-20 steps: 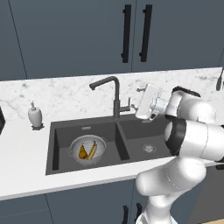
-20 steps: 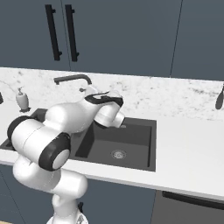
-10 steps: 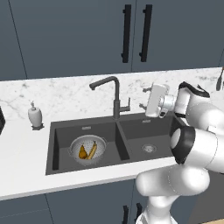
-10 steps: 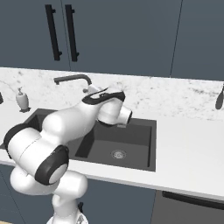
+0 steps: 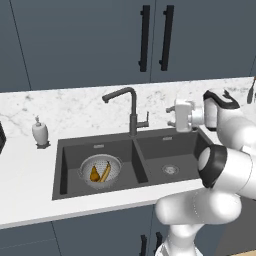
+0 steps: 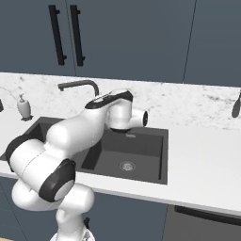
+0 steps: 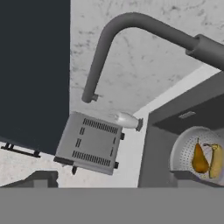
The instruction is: Put the colander in the sink, put the banana, pear in the colander, and turn on the sink faucet and pour water over the colander.
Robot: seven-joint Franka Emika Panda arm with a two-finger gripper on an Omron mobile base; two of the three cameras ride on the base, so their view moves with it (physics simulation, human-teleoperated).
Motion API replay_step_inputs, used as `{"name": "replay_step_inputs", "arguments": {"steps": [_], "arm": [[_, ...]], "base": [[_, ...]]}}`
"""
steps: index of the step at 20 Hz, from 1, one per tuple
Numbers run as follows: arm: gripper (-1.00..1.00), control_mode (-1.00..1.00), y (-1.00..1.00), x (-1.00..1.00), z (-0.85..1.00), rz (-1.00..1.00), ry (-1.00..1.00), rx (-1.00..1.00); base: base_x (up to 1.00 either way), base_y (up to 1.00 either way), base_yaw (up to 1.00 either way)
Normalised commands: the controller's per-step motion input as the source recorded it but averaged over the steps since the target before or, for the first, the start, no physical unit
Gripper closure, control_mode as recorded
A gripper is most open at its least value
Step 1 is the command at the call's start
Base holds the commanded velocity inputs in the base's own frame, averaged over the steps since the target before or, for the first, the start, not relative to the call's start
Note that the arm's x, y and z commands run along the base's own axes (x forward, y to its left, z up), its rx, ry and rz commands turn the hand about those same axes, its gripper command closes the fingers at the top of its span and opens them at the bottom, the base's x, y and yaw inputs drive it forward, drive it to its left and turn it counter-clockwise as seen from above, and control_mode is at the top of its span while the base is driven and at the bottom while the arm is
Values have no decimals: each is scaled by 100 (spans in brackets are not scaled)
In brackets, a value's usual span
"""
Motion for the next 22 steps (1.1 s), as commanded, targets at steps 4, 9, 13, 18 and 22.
{"name": "replay_step_inputs", "arguments": {"steps": [4,9,13,18,22], "arm": [[-100,-100,-13,0,-36,0,-32,-37],[-100,-100,-2,12,-18,-2,-45,-33],[-100,-100,-1,14,-14,-8,-55,-25],[-100,-100,0,37,-7,-11,-52,-17],[-100,-100,-4,50,-10,-12,-42,-10]], "base": [[0,0,0],[0,0,0],[0,0,0],[0,0,0],[0,0,0]]}}
